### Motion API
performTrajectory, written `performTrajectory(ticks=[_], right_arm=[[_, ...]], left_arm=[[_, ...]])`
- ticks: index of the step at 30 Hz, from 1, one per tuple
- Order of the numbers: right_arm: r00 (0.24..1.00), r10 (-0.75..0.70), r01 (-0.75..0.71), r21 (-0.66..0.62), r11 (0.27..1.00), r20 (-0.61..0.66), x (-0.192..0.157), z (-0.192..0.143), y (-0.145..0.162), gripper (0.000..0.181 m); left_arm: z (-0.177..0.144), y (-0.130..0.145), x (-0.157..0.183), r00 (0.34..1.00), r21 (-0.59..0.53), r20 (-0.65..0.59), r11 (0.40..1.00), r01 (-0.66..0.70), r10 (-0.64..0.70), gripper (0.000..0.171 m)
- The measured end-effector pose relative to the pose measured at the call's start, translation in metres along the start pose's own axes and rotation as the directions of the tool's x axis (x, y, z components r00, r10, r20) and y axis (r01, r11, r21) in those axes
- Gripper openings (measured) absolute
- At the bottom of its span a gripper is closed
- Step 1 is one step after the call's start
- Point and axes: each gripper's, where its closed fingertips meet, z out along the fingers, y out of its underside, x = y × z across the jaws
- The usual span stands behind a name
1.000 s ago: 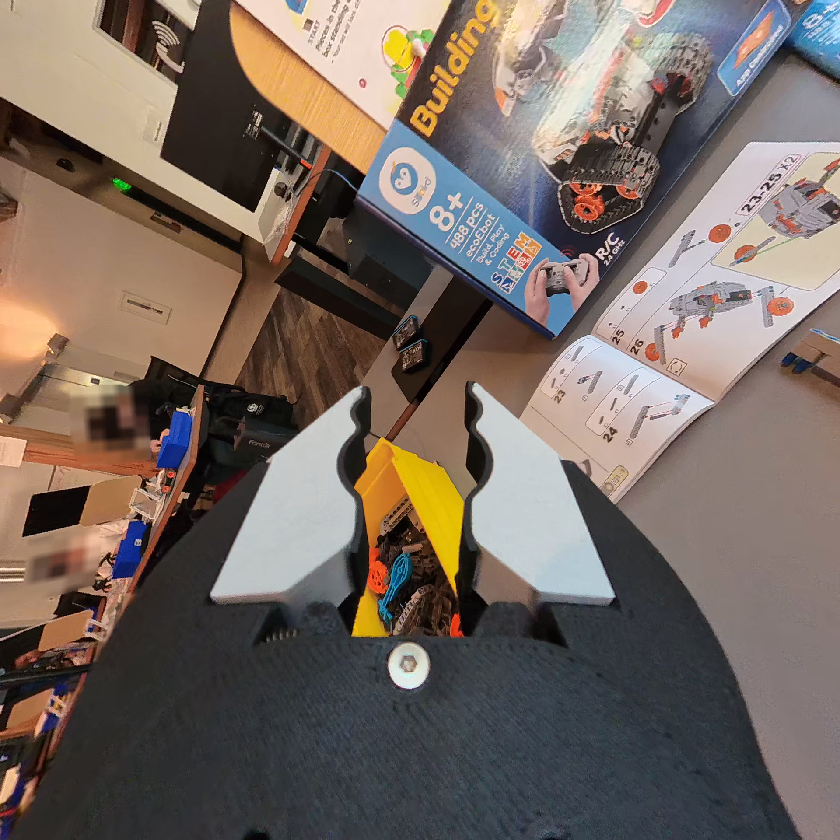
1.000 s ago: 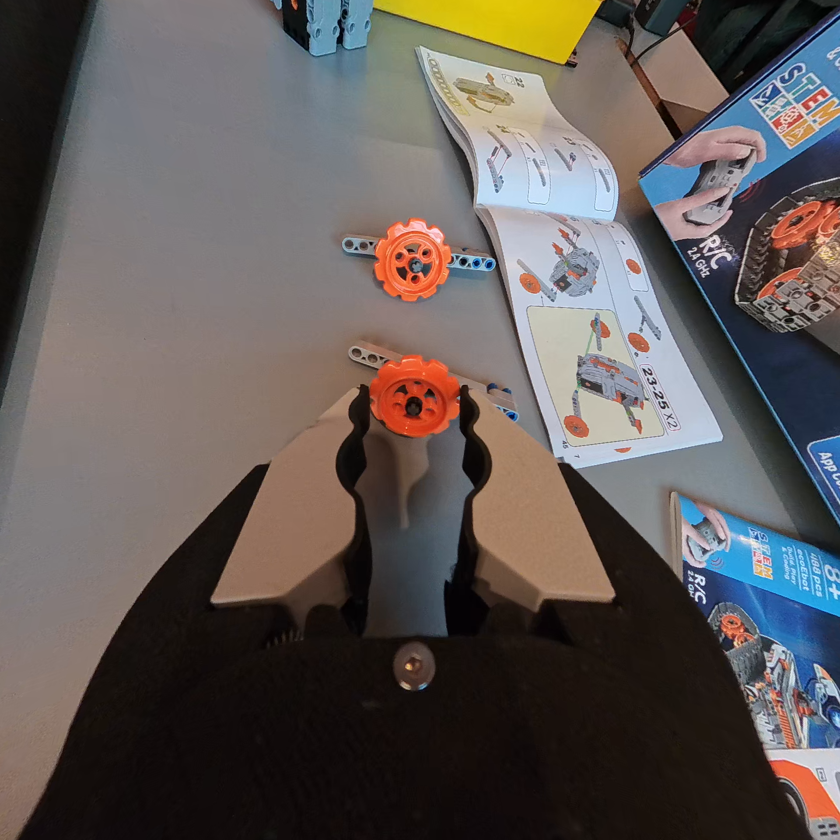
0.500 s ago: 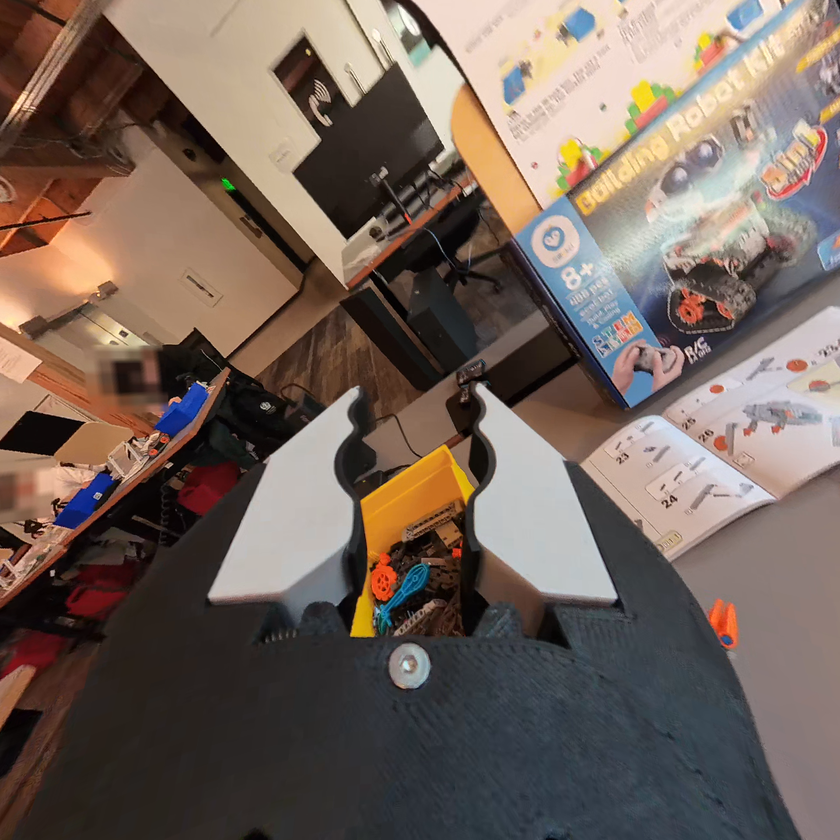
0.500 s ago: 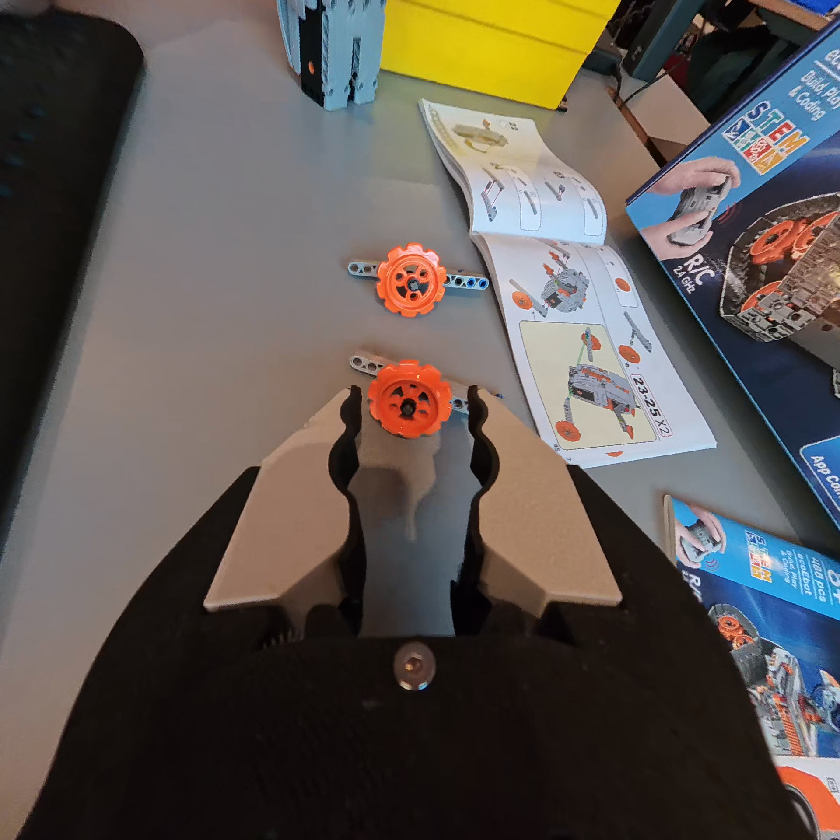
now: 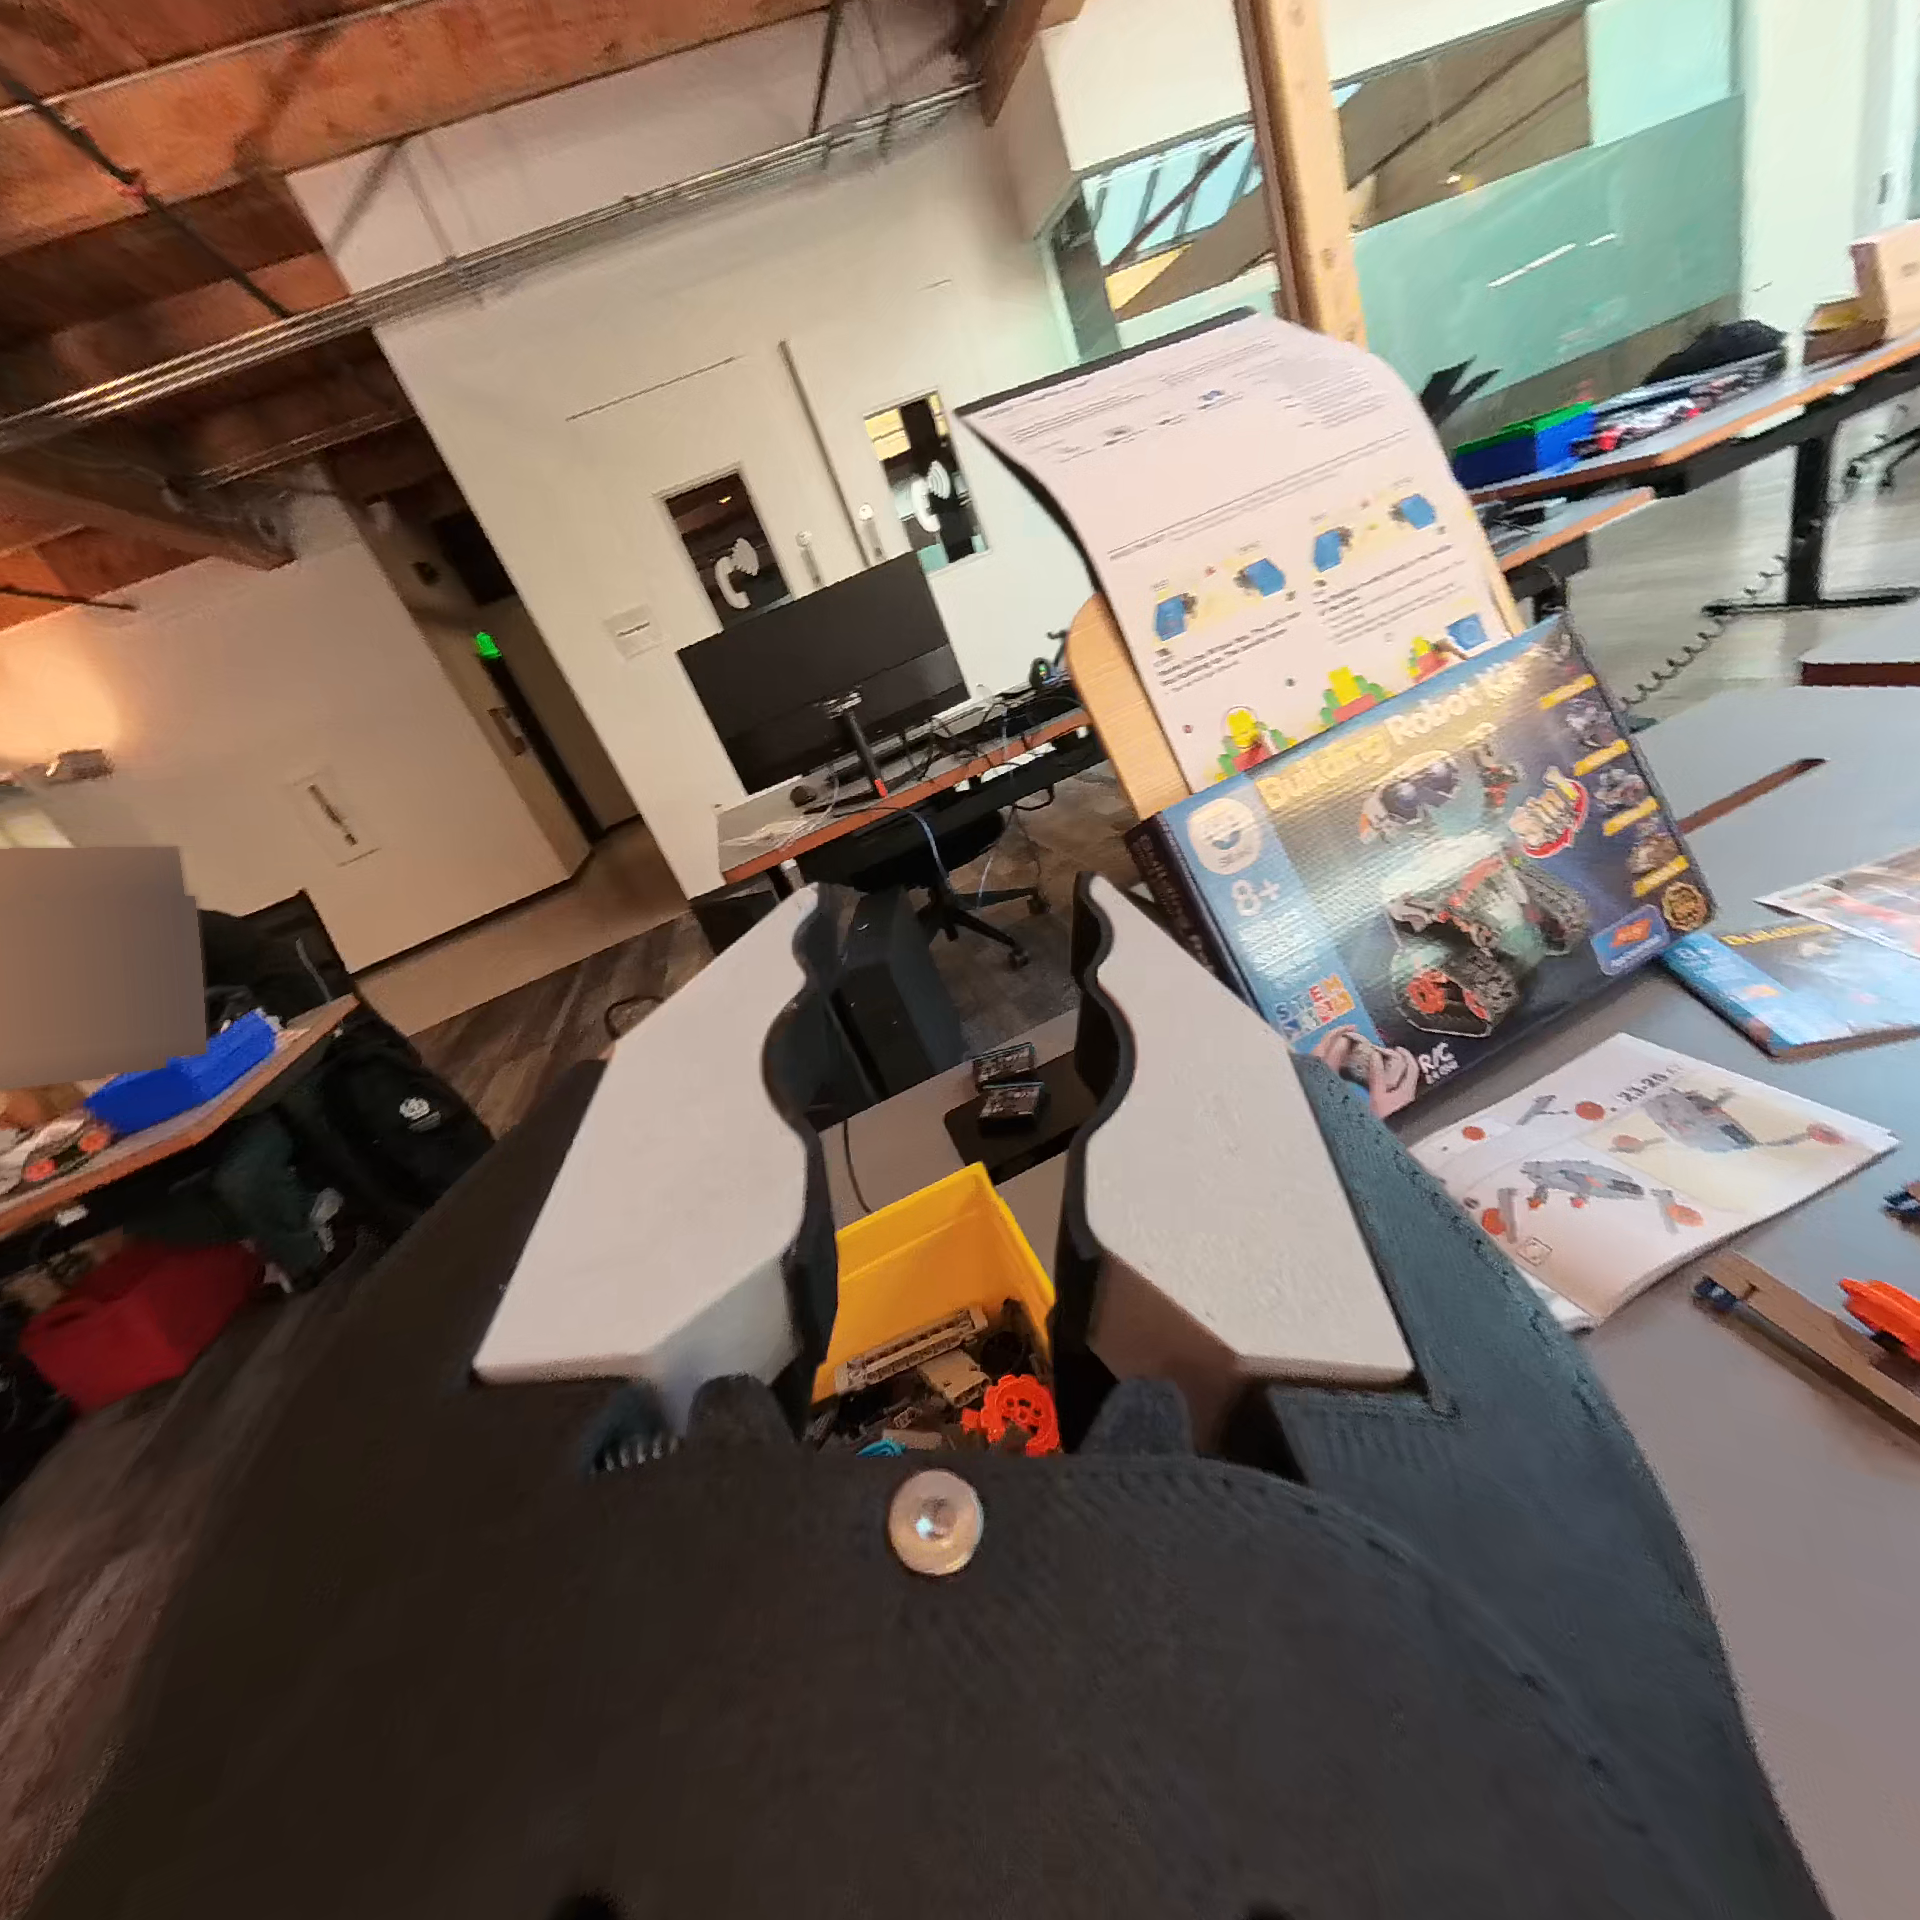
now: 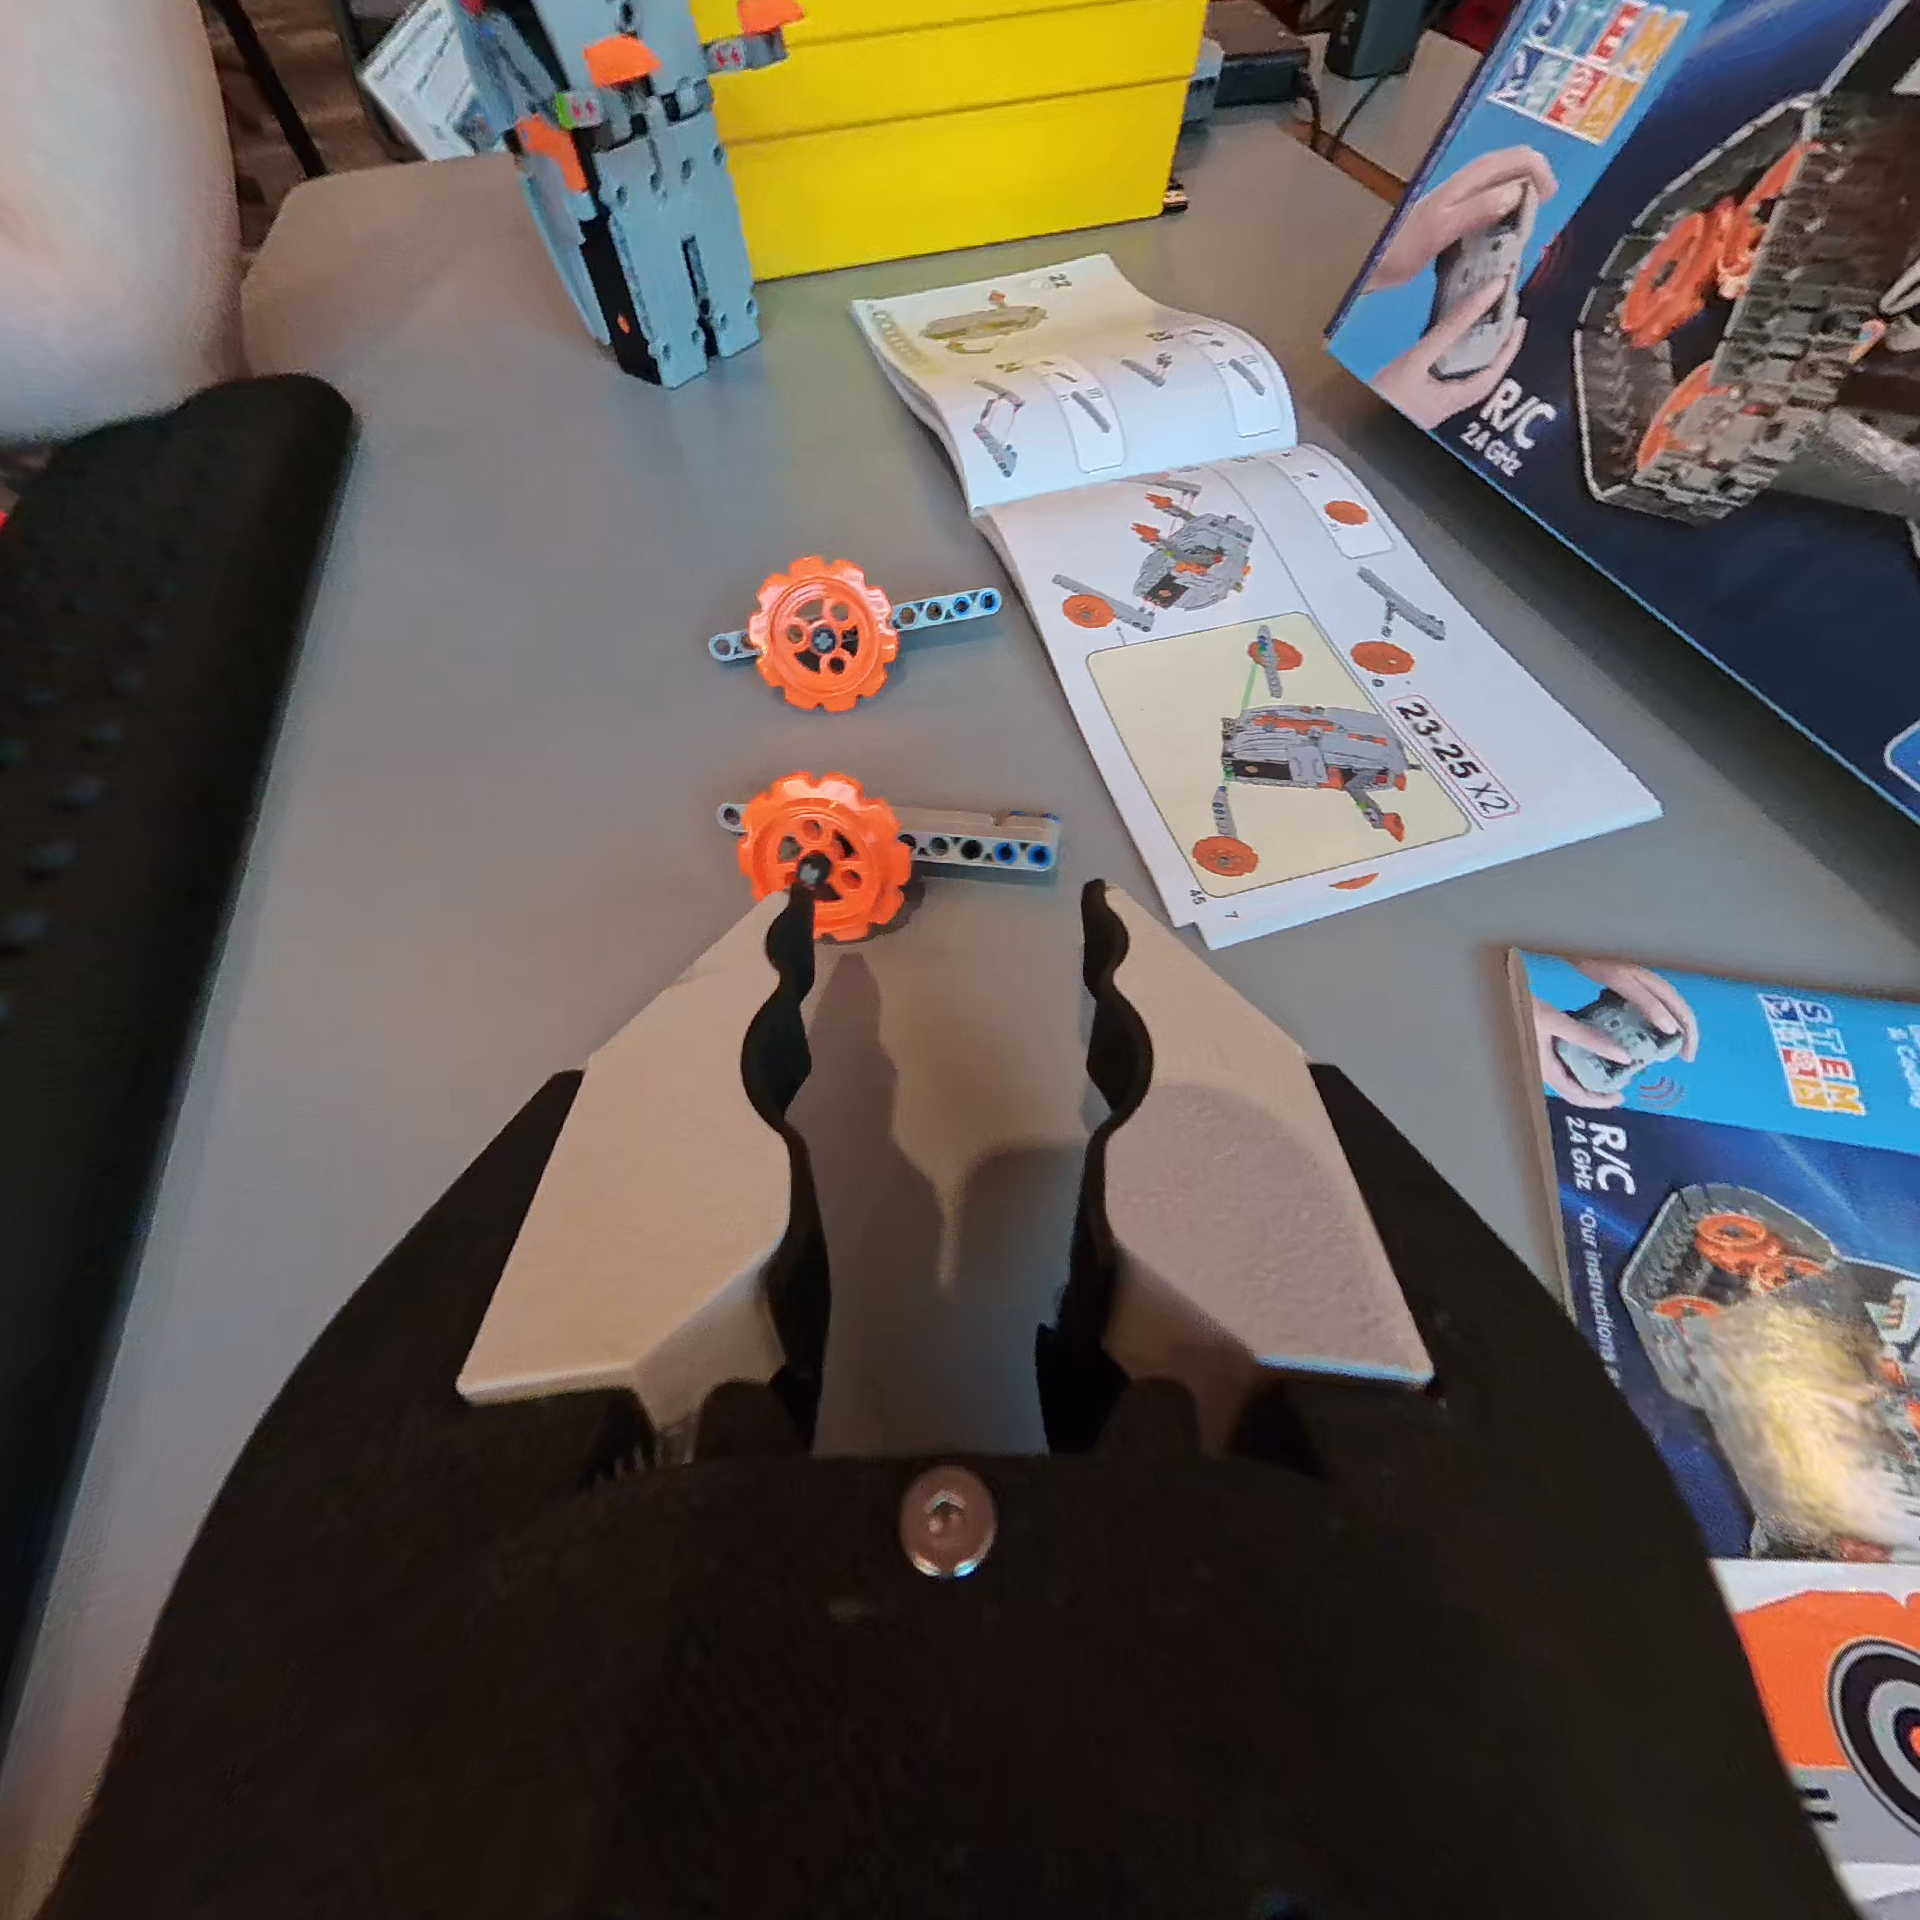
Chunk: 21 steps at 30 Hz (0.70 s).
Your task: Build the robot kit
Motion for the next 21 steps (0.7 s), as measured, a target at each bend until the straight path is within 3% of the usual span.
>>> performTrajectory(ticks=[9,21], right_arm=[[0.993,0.116,-0.117,0.049,0.992,0.018,0.011,-0.005,-0.004,0.050],[0.976,0.210,-0.216,0.114,0.970,0.063,0.018,-0.011,-0.010,0.049]], left_arm=[[0.002,0.000,0.001,0.999,0.019,-0.031,1.000,0.022,-0.022,0.043],[-0.008,-0.025,0.022,0.985,0.127,-0.156,0.988,0.091,-0.071,0.042]])
